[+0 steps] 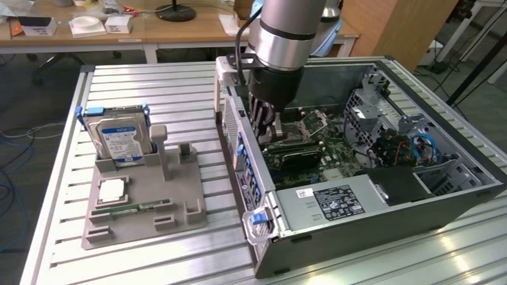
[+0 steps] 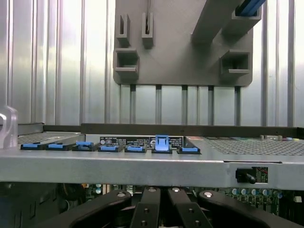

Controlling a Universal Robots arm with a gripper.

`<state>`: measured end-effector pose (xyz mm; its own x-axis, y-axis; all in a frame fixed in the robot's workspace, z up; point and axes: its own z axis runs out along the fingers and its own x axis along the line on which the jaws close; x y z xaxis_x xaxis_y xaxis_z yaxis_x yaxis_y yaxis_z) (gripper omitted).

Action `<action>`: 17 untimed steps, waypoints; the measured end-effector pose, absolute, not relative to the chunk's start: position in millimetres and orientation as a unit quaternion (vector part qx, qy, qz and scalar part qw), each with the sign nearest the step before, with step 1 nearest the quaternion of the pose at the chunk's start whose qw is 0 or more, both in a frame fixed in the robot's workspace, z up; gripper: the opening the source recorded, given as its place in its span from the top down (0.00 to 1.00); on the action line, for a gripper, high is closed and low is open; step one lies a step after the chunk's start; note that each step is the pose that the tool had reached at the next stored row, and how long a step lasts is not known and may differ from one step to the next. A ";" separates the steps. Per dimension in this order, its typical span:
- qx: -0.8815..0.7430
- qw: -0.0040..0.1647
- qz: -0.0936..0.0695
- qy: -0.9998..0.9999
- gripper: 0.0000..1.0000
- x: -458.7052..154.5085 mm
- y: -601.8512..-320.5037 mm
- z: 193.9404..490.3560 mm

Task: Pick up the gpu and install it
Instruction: 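Press down on the gpu until it lock into place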

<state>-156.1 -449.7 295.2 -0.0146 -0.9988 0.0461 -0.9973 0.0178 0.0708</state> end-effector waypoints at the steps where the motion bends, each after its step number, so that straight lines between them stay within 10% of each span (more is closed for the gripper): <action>1: 0.701 0.040 -0.010 -0.712 0.89 -156.1 -449.6 296.4; 17: 0.701 0.015 0.000 -0.713 0.89 -146.9 -444.6 306.8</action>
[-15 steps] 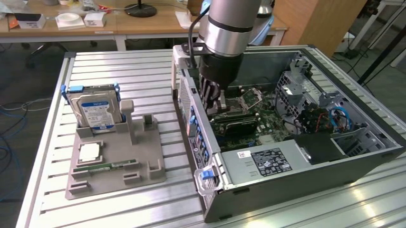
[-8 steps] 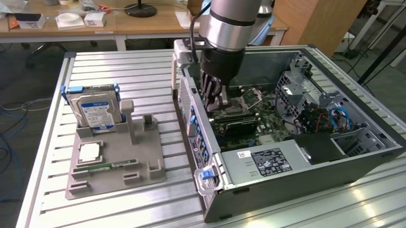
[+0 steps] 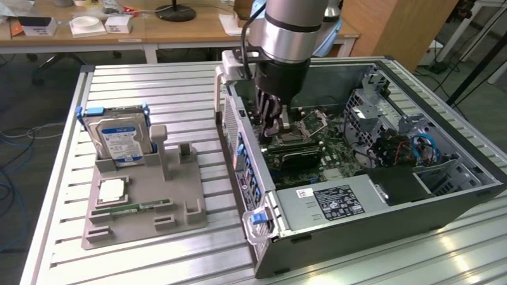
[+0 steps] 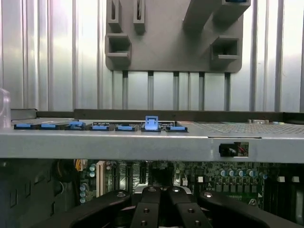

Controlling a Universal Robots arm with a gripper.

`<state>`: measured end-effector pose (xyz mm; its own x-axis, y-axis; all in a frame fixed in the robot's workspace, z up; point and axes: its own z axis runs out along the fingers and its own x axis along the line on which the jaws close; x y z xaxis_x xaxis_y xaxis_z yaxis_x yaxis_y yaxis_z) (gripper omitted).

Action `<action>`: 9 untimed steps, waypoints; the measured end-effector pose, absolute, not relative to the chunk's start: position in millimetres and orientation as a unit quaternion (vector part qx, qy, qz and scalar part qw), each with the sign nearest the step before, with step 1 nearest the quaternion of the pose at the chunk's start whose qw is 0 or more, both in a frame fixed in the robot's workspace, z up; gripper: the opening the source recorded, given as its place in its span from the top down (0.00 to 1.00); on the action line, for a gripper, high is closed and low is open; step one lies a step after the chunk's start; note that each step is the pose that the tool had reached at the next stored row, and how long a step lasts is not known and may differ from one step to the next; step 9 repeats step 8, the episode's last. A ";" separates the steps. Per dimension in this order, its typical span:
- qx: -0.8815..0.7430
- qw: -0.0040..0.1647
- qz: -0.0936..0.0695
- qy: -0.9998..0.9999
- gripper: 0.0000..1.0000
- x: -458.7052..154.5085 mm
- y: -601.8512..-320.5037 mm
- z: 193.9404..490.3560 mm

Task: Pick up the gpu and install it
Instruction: 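Press down on the gpu until it lock into place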

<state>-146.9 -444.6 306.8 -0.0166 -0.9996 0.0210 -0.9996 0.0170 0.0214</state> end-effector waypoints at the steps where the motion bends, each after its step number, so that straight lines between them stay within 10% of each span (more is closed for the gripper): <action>1: 0.701 0.012 0.000 -0.713 0.89 -146.8 -444.5 306.6; 9: 0.701 0.012 0.000 -0.713 0.89 -146.8 -444.5 306.7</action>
